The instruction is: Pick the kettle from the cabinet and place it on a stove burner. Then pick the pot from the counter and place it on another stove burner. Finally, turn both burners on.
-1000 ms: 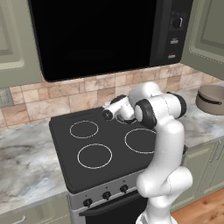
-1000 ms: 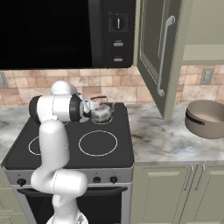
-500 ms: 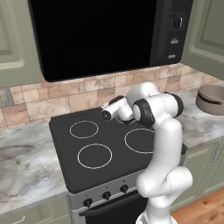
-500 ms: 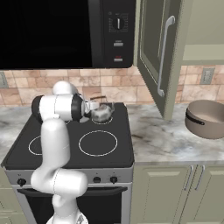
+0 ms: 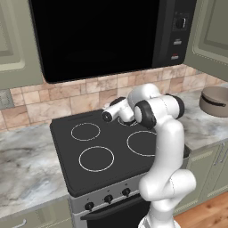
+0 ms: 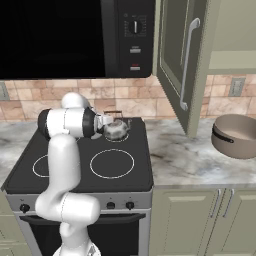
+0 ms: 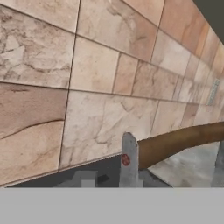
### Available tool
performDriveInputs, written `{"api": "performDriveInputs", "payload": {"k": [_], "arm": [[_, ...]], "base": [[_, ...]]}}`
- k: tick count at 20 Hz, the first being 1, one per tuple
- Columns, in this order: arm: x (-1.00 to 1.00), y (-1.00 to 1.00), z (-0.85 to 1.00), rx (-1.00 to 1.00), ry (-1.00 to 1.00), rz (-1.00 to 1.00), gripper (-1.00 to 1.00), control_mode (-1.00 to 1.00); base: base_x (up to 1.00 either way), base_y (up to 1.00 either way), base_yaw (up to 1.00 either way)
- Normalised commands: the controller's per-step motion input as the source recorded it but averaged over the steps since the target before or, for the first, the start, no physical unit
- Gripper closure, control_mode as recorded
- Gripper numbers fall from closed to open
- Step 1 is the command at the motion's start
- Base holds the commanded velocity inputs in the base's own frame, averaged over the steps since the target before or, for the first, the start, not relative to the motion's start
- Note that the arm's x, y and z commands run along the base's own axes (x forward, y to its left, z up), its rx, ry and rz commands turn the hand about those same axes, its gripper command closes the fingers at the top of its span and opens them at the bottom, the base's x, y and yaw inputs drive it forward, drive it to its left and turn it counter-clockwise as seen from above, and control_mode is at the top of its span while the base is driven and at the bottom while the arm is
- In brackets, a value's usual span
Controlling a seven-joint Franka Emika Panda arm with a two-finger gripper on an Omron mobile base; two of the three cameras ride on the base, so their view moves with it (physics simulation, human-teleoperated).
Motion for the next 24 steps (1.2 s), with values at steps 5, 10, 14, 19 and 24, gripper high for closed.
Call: {"api": "performDriveInputs", "payload": {"k": [5, 10, 14, 19, 24], "arm": [[0.0, 0.0, -0.03, 0.0, -0.03, 0.0, -1.0, -1.0], [0.0, 0.0, -0.04, 0.0, -0.01, 0.0, -1.0, -1.0], [-0.04, 0.0, -0.03, 0.0, 0.0, 0.0, -1.0, -1.0], [-0.13, 0.0, -0.02, 0.0, 0.0, 0.0, -1.0, -1.0], [-0.17, 0.0, 0.0, 0.0, 0.0, 0.0, -1.0, -1.0]], "base": [[0.0, 0.0, 0.0], [0.0, 0.0, 0.0], [0.0, 0.0, 0.0], [0.0, 0.0, 0.0], [0.0, 0.0, 0.0]]}}
